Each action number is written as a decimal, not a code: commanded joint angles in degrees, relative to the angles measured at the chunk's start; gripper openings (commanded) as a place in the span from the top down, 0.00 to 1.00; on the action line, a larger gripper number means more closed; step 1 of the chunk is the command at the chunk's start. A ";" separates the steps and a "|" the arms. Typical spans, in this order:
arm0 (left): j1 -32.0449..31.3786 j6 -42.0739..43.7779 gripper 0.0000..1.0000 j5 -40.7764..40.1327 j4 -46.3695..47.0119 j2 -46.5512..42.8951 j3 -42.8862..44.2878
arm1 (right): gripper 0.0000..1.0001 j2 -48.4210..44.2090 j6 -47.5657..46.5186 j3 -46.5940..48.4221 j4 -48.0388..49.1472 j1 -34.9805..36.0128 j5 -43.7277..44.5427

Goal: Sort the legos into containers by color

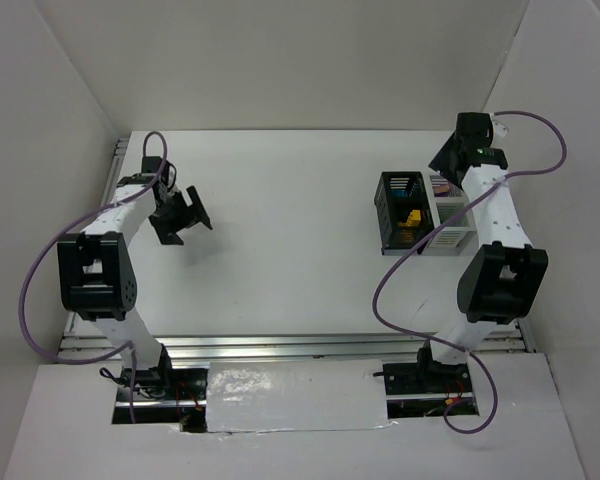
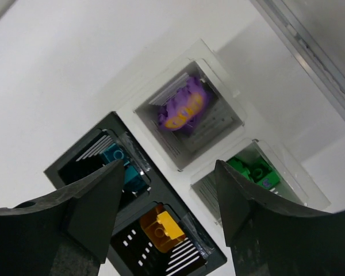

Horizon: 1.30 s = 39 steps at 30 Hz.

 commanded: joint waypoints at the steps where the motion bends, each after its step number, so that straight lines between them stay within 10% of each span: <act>1: -1.24 1.69 0.01 -1.50 -0.09 -4.94 0.34 | 0.28 -0.23 1.73 5.25 0.19 -0.38 -1.26; 11: -5.11 3.44 0.01 -10.54 -7.56 -13.81 12.28 | 0.27 -9.71 4.03 13.34 -5.62 0.67 -5.92; 12: -5.29 3.62 0.00 -12.73 -8.87 -14.61 14.56 | 0.01 -11.29 3.33 13.69 -6.58 1.02 -6.36; 21: -5.82 5.73 0.00 -24.78 -14.07 -30.86 12.31 | 0.00 -31.15 -3.18 10.71 -16.76 9.98 -10.48; 26: -6.61 6.70 0.00 -30.05 -14.51 -48.58 5.54 | 0.01 -45.91 -5.91 -6.06 -15.82 14.38 -22.87; 39: -7.58 5.82 0.00 -27.16 -22.15 -69.71 5.09 | 0.00 -70.01 -8.72 -11.79 -21.88 22.12 -10.58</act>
